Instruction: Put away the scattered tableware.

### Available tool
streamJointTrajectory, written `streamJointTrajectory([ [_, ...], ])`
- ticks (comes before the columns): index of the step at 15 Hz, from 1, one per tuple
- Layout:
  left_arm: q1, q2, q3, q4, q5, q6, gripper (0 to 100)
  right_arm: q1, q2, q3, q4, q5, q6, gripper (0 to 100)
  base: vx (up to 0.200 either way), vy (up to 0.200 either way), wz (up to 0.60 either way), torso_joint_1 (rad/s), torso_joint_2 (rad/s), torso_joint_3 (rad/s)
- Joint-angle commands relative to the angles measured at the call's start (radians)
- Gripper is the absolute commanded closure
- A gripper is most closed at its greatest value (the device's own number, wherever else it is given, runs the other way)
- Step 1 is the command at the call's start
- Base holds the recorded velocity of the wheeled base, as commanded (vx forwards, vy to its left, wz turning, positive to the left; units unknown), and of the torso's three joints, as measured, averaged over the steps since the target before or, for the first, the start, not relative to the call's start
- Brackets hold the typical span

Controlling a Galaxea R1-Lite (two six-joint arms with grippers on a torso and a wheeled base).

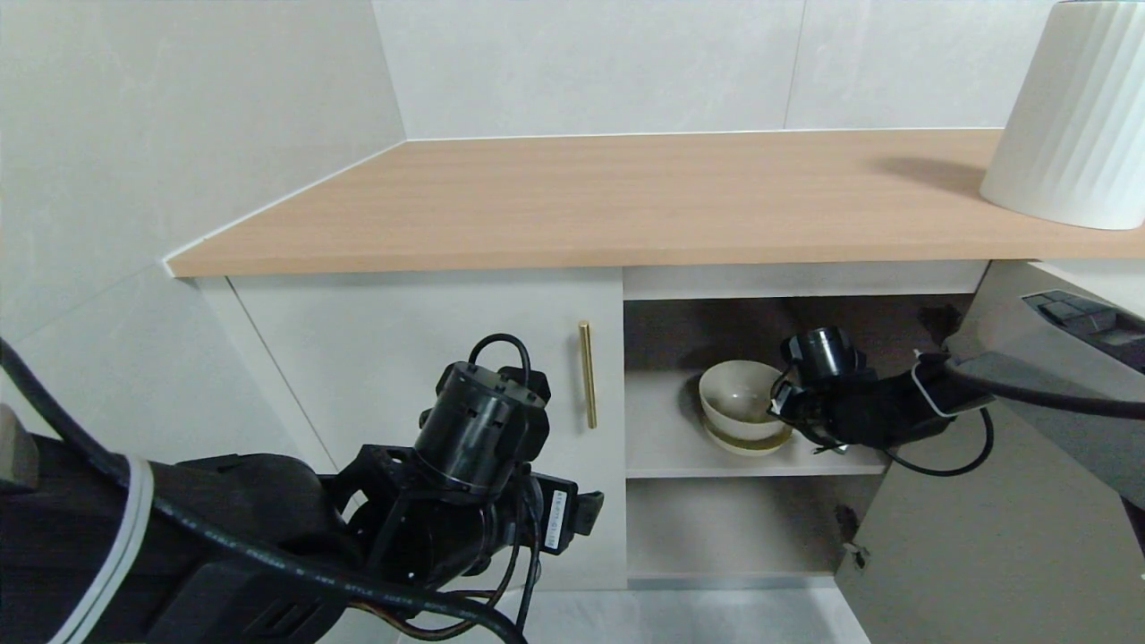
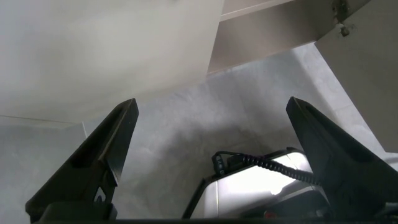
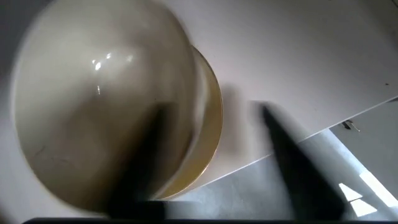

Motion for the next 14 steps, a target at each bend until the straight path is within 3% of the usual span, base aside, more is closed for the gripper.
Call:
streamJointTrajectory([
  [1,0.0,0.003,0.0,-0.001,0.0,-0.001,0,0.0,-0.004,0.002,0.0,0.0,0.0,0,0.0,0.0,0.0,0.0,0.0,0.0],
  [5,0.0,-0.003,0.0,0.001,0.0,-0.002,0,0.008,-0.034,0.028,0.003,0.003,0.0,0,0.0,0.0,0.0,0.0,0.0,0.0],
  [9,0.051,-0.104,0.047,0.001,-0.001,-0.051,0,0.091,-0.238,0.223,0.017,0.078,-0.015,0,0.0,0.0,0.0,0.0,0.0,0.0],
  [14,0.086,-0.318,0.175,0.015,0.0,-0.051,0,0.191,-0.597,0.467,0.139,0.146,-0.11,0,0.0,0.0,0.0,0.0,0.0,0.0],
])
